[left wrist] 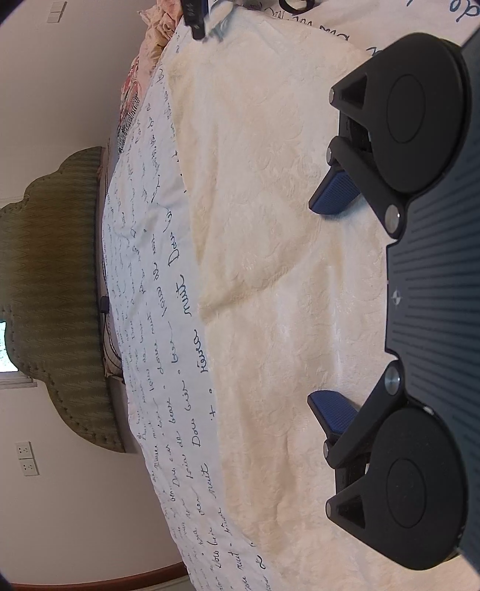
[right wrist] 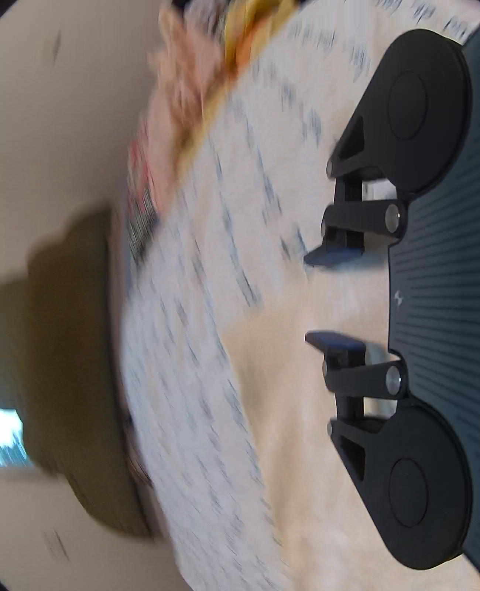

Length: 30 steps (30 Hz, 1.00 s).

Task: Fold towel
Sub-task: 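Grasp the pants' folded corner with the right gripper and lift it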

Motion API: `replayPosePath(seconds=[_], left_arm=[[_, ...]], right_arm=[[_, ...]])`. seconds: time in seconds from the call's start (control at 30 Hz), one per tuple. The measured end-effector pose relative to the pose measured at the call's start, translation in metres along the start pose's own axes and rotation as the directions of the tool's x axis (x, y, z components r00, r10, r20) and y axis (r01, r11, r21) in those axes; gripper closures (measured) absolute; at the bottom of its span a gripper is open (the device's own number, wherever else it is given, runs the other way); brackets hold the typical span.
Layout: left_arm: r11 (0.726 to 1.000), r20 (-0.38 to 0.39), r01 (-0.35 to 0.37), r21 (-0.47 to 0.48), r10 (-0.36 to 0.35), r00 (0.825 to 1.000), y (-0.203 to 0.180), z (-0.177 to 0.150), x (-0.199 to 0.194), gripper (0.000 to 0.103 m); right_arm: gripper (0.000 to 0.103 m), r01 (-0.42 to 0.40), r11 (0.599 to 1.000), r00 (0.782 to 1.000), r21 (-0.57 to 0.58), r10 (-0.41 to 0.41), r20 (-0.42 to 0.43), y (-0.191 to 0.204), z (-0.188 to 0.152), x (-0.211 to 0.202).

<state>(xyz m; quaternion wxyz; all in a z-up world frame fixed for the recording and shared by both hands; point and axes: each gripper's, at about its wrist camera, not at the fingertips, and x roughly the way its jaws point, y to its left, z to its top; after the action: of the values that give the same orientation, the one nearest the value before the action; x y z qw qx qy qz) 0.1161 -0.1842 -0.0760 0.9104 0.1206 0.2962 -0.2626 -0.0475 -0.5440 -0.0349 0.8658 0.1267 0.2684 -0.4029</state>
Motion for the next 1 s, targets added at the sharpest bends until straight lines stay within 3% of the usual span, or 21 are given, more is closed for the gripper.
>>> replayPosePath(seconds=[0.03, 0.13, 0.23, 0.3, 0.4, 0.5, 0.63, 0.73, 0.8, 0.83, 0.87, 0.93, 1.0], left_arm=[[1.0, 0.0, 0.001, -0.001, -0.001, 1.0, 0.0, 0.0, 0.0, 0.0], [1.0, 0.0, 0.001, -0.001, -0.001, 1.0, 0.0, 0.0, 0.0, 0.0], [1.0, 0.0, 0.001, -0.001, -0.001, 1.0, 0.0, 0.0, 0.0, 0.0], [1.0, 0.0, 0.001, -0.001, -0.001, 1.0, 0.0, 0.0, 0.0, 0.0], [1.0, 0.0, 0.001, -0.001, -0.001, 1.0, 0.0, 0.0, 0.0, 0.0], [1.0, 0.0, 0.001, -0.001, -0.001, 1.0, 0.0, 0.0, 0.0, 0.0], [1.0, 0.0, 0.001, -0.001, -0.001, 1.0, 0.0, 0.0, 0.0, 0.0], [1.0, 0.0, 0.001, -0.002, -0.001, 1.0, 0.0, 0.0, 0.0, 0.0], [1.0, 0.0, 0.001, -0.002, -0.001, 1.0, 0.0, -0.001, 0.0, 0.0], [1.0, 0.0, 0.001, -0.002, -0.001, 1.0, 0.0, 0.0, 0.0, 0.0], [1.0, 0.0, 0.001, -0.002, -0.001, 1.0, 0.0, 0.0, 0.0, 0.0], [1.0, 0.0, 0.001, -0.002, -0.001, 1.0, 0.0, 0.0, 0.0, 0.0], [1.0, -0.001, 0.001, -0.002, -0.001, 1.0, 0.0, -0.001, 0.0, 0.0]], right_arm=[[0.035, -0.025, 0.997, 0.999, 0.077, 0.023, 0.03, -0.011, -0.002, -0.01], [0.036, -0.151, 0.941, 0.988, 0.303, 0.144, 0.046, -0.048, -0.012, -0.031], [0.035, -0.221, 0.884, 0.973, 0.413, 0.23, 0.028, -0.072, -0.026, -0.045], [0.034, -0.285, 0.841, 0.949, 0.46, 0.314, 0.015, -0.078, -0.033, -0.047], [0.034, -0.355, 0.746, 0.901, 0.563, 0.434, -0.008, -0.081, -0.044, -0.033], [0.035, -0.36, 0.703, 0.89, 0.613, 0.456, -0.001, -0.08, -0.05, -0.017], [0.035, -0.357, 0.697, 0.904, 0.621, 0.425, 0.043, -0.078, -0.045, -0.005], [0.035, -0.354, 0.671, 0.912, 0.651, 0.402, 0.081, -0.08, -0.042, 0.007], [0.048, -0.359, 0.64, 0.912, 0.68, 0.394, 0.111, -0.084, -0.042, 0.017], [0.066, -0.354, 0.625, 0.912, 0.696, 0.394, 0.11, -0.085, -0.043, 0.022], [0.077, -0.343, 0.604, 0.912, 0.72, 0.397, 0.102, -0.087, -0.046, 0.028], [0.078, -0.358, 0.576, 0.905, 0.735, 0.409, 0.121, -0.089, -0.052, 0.032], [0.079, -0.365, 0.589, 0.905, 0.721, 0.408, 0.125, -0.089, -0.053, 0.03]])
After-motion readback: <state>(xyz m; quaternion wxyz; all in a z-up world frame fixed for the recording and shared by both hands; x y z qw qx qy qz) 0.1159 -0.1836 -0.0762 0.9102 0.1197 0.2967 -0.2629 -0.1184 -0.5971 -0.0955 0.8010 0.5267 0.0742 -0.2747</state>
